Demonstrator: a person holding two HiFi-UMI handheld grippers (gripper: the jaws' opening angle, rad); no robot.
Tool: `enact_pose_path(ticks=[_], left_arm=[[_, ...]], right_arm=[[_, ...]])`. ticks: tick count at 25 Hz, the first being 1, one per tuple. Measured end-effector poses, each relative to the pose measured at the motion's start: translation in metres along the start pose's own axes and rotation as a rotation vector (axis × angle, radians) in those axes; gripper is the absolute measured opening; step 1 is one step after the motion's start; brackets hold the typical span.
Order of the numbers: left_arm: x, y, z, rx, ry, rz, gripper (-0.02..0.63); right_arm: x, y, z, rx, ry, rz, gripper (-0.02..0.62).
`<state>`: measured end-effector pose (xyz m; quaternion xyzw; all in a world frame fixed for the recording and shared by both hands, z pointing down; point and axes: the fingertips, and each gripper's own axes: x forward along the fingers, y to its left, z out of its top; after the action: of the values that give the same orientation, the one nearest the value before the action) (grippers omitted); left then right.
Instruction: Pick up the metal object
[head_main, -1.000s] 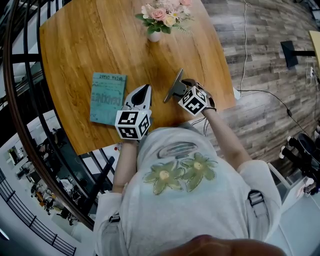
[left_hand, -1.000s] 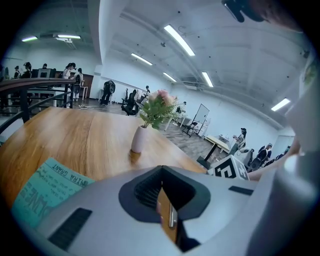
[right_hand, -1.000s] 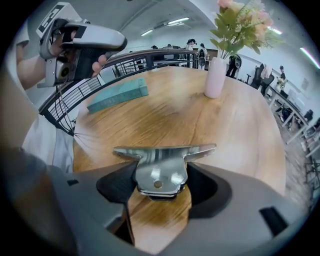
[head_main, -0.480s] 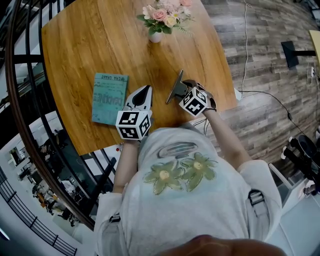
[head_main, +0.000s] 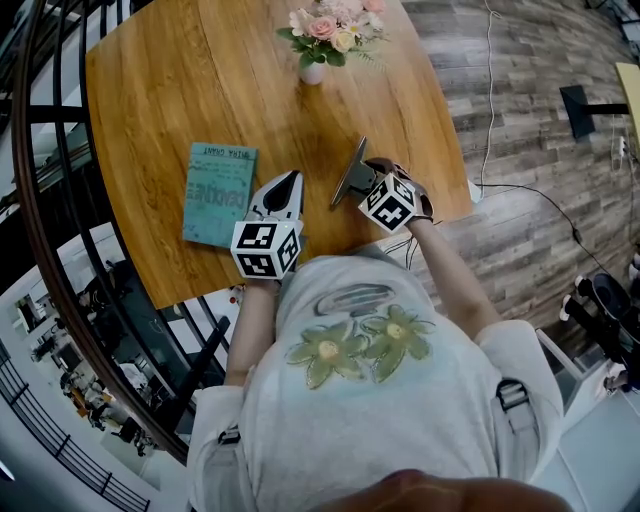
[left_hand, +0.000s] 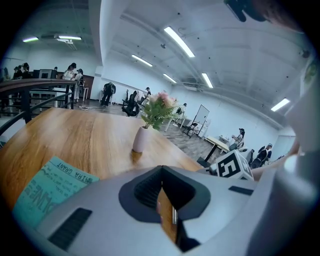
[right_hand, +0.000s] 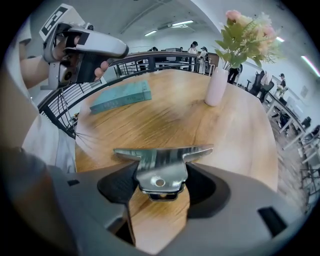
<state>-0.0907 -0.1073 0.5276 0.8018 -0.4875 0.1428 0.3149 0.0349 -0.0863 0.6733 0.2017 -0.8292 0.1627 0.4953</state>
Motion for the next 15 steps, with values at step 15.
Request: enact_pose_path(ticks=[15], left_arm=[[-0.007, -0.005, 0.000, 0.007, -0.023, 0.012, 0.014]], right_arm=[[-0.031, -0.004, 0.023, -0.004, -0.072, -0.014, 0.290]])
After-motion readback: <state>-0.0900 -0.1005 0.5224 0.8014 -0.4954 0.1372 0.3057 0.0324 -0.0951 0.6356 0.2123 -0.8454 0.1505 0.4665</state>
